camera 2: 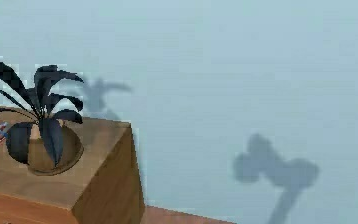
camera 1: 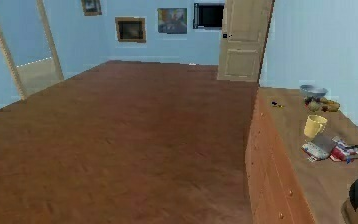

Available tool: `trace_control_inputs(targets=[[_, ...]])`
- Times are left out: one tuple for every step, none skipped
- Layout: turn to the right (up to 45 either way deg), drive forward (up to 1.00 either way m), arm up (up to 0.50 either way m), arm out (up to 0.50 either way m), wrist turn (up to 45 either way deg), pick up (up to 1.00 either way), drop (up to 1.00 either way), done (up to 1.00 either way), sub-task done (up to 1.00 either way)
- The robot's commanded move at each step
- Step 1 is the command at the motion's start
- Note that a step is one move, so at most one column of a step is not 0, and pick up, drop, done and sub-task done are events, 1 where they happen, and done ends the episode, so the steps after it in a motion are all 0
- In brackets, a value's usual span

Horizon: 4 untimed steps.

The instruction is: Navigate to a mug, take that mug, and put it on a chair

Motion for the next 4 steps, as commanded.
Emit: trace_control_inputs(targets=[[9.0, 0.00, 0.00, 0.00, 0.0, 0.00, 0.00, 0.00, 0.00], [0.0, 0.75, 0.00, 0.00, 0.0, 0.00, 0.00, 0.00, 0.00], [-27.0, 0.00, 0.00, 0.00, 0.0, 0.00, 0.00, 0.00, 0.00], [0.0, 0.00, 0.50, 0.00, 0.0, 0.00, 0.00, 0.00, 0.00]])
